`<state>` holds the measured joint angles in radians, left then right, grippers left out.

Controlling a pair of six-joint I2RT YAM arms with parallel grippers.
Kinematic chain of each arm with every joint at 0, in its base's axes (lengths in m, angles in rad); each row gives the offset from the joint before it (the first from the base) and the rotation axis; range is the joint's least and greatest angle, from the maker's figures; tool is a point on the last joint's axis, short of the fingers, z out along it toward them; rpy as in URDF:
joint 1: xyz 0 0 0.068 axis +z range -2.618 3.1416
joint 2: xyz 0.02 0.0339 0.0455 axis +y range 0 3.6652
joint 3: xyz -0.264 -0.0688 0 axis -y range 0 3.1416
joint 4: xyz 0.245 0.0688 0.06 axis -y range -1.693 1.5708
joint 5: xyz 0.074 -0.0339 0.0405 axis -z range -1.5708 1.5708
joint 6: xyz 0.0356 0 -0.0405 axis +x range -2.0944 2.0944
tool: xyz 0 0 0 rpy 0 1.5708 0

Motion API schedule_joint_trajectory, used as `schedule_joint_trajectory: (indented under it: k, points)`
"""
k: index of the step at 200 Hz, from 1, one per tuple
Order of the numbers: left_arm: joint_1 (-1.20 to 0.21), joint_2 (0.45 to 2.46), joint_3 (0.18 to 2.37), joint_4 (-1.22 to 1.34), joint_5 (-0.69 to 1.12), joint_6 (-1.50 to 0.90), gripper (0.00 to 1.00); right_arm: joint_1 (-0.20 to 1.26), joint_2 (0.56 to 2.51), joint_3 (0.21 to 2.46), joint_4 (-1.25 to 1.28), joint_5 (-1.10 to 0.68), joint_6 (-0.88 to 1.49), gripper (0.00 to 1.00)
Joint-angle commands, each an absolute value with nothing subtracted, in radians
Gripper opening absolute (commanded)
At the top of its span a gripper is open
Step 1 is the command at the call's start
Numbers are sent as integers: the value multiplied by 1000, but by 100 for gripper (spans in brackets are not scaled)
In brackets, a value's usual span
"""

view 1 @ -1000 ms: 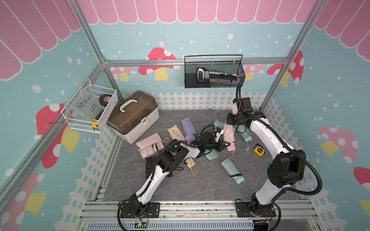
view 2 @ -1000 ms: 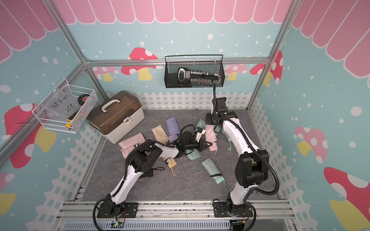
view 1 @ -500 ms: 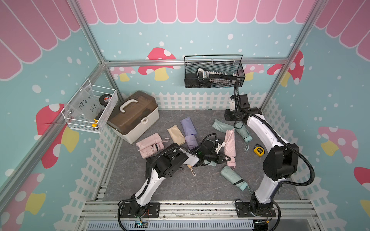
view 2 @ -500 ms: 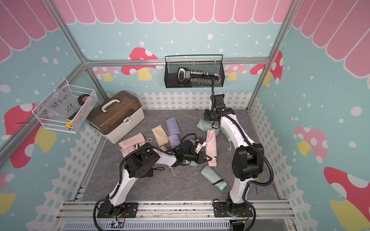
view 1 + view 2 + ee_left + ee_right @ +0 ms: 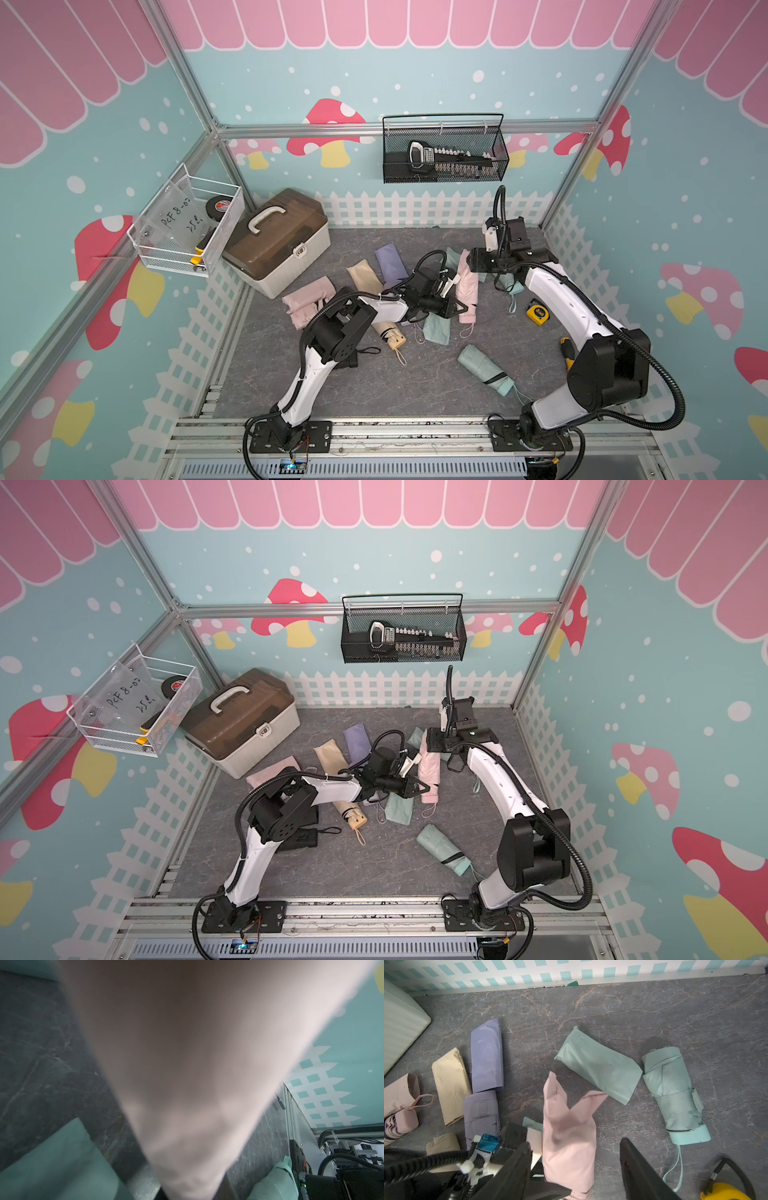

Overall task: Take umbrellas out of sleeves
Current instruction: Take out the umbrella from the umbrella sleeve.

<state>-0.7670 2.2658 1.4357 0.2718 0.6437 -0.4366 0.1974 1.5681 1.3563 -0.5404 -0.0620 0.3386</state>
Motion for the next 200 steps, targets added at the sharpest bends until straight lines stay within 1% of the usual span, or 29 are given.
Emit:
schedule_joint_trajectory:
  k: [1,21,46,50,54,58,64,68,71,85,96,130,144,153,156,184,190,200]
  points:
    - [-775,2181,1413,332,698,-402,0,184,1622,1373,-497,-98,348,65]
    - [-779,2170,1404,345,725,-410,0,179,1664,1387,-465,-163,371,65]
    - [-778,2159,1404,341,725,-410,0,173,1723,1417,-491,-218,400,56]
    - [-778,2159,1408,333,724,-407,0,173,1727,1415,-490,-223,403,52]
    - [-777,2160,1415,323,725,-404,0,173,1729,1412,-487,-225,406,45]
    - [-778,2165,1423,312,729,-400,0,173,1729,1407,-480,-224,410,35]
    - [-776,2170,1436,297,735,-396,0,173,1729,1399,-471,-219,416,14]
    - [-776,2175,1442,291,737,-395,0,174,1730,1398,-471,-214,417,4]
    - [-776,2179,1446,289,738,-394,0,173,1731,1398,-471,-211,419,0]
    - [-772,2207,1467,274,741,-402,0,168,1737,1403,-474,-193,423,0]
    - [-766,2236,1479,285,754,-427,3,159,1744,1408,-474,-174,429,0]
    - [-754,2309,1472,454,796,-565,16,114,1798,1443,-459,-191,459,0]
    - [-755,2333,1476,528,816,-625,25,109,1809,1452,-442,-210,481,0]
    - [-755,2348,1478,575,823,-665,34,108,1813,1456,-431,-220,498,0]
    - [-755,2353,1479,594,826,-680,35,108,1814,1458,-428,-223,503,0]
    - [-758,2394,1492,678,838,-755,35,107,1825,1477,-414,-233,530,0]
    - [-760,2398,1496,682,842,-756,34,106,1827,1477,-413,-231,532,0]
    - [-763,2400,1498,681,845,-756,28,106,1827,1479,-413,-228,535,0]
